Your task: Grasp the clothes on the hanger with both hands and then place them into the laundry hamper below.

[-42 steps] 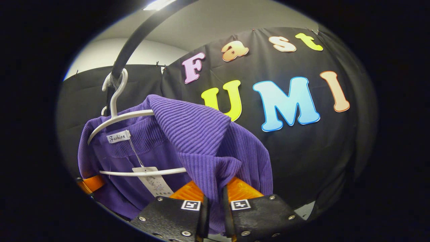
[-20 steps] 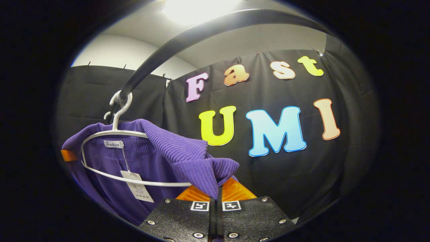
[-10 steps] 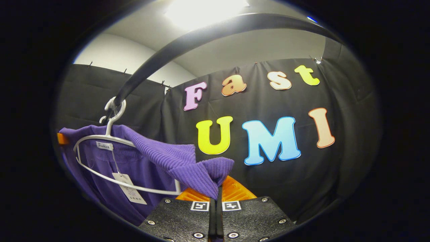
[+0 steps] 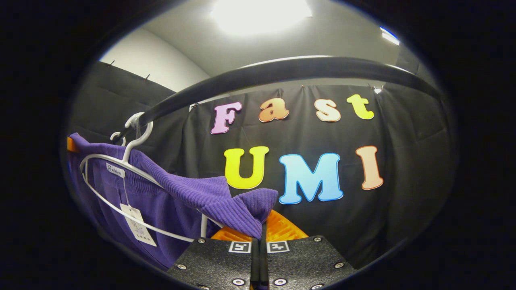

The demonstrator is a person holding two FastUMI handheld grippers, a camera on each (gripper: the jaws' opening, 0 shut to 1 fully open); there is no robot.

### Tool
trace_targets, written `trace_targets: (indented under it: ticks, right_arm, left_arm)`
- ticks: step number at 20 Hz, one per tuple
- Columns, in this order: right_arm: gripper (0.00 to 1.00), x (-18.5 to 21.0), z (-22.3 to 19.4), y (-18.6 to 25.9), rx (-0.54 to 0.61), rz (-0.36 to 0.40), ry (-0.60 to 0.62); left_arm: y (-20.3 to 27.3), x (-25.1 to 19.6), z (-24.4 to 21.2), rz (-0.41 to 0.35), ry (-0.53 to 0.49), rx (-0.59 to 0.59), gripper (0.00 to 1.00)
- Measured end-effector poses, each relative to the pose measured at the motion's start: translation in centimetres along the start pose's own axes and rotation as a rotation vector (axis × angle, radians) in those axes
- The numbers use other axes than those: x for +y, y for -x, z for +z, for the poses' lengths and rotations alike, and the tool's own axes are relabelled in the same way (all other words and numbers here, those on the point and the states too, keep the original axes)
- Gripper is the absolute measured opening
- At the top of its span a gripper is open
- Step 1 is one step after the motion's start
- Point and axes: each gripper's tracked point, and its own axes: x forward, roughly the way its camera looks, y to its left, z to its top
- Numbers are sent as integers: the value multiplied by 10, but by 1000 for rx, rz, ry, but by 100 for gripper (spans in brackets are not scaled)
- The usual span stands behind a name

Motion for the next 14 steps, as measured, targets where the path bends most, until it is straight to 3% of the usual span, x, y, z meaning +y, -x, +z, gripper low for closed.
trace_targets:
  ticks: [5,9,14]
  right_arm:
    - [0,22,8,19,-6,-58,42]
    - [0,23,11,24,1,-124,35]
    - [0,22,19,39,5,-209,72]
  left_arm:
    - [-22,36,-3,-75,-33,27,1]
    - [-37,43,-25,-160,31,60,1]
    - [-46,50,-56,-246,33,75,1]
